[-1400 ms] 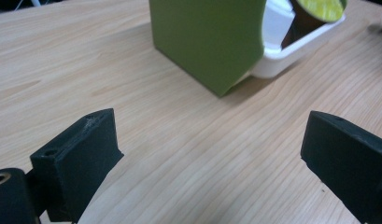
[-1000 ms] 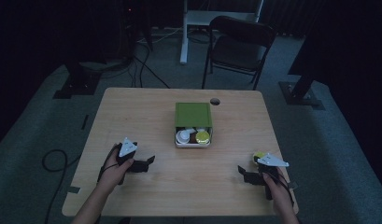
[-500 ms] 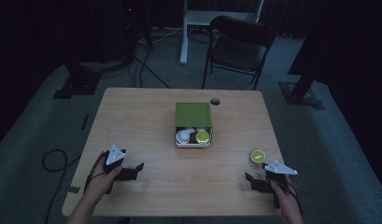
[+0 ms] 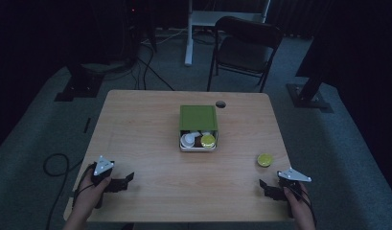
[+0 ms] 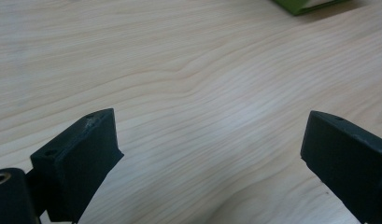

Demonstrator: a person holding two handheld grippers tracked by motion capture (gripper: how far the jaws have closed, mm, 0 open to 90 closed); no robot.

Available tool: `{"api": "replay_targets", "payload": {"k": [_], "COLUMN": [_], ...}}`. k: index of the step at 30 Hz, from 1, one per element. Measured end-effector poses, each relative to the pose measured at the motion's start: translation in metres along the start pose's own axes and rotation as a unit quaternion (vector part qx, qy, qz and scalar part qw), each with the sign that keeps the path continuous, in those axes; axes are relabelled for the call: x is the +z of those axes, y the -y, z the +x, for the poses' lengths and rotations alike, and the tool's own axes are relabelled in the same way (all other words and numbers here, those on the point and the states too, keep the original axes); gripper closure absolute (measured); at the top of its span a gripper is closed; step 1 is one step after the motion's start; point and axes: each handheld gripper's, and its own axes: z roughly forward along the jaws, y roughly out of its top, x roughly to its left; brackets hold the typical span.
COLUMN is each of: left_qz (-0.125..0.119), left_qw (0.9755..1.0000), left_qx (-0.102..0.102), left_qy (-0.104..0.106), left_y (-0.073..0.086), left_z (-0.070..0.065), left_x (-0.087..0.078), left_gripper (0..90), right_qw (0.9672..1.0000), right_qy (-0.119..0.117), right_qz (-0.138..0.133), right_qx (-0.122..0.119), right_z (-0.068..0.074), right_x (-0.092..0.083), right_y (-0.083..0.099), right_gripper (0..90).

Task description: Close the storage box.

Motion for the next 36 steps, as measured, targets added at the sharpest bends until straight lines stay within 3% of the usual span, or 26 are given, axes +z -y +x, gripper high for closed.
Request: {"api": "replay_targets", "payload": {"k": [4,8,10,16,21,27,29,33,36], "left_qz": [0.01,0.009,0.009,0.02,0.022,0.036,0.039,0.071,0.077], "left_qw": [0.999,0.9974,0.9965,0.9958,0.9947,0.9939,0.9939,0.992,0.9918], "left_qx": [-0.037,-0.055,-0.068,-0.07,-0.079,-0.078,-0.073,-0.062,-0.053], "left_qy": [-0.022,-0.047,-0.047,-0.056,-0.062,-0.07,-0.073,-0.083,-0.087], "left_y": [0.007,0.014,0.017,0.024,0.029,0.032,0.032,0.032,0.032], "left_z": [0.012,0.021,0.023,0.026,0.027,0.028,0.027,0.024,0.022], "left_x": [-0.006,-0.011,-0.012,-0.014,-0.015,-0.013,-0.013,-0.01,-0.009], "left_gripper": [4.6,4.6,4.6,4.6,4.6,4.6,4.6,4.5,4.3], "right_qw": [0.9999,0.9998,0.9996,0.9986,0.998,0.9978,0.9977,0.9973,0.9972], "right_qy": [0.007,0.018,0.022,0.04,0.04,0.043,0.045,0.05,0.05], "right_qz": [0.008,0.01,0.014,0.031,0.033,0.034,0.034,0.034,0.034], "right_qx": [-0.003,0.004,0.007,0.017,0.034,0.037,0.039,0.043,0.043], "right_z": [-0.001,-0.003,-0.004,-0.006,-0.009,-0.009,-0.009,-0.008,-0.008], "right_x": [0.002,0.003,0.004,0.004,0.003,0.003,0.003,0.003,0.003], "right_y": [0.002,0.003,0.003,0.004,0.005,0.005,0.005,0.006,0.006], "right_gripper": [13.3,13.3,13.3,12.8,12.7,12.1,12.1,12.1,12.1]}}
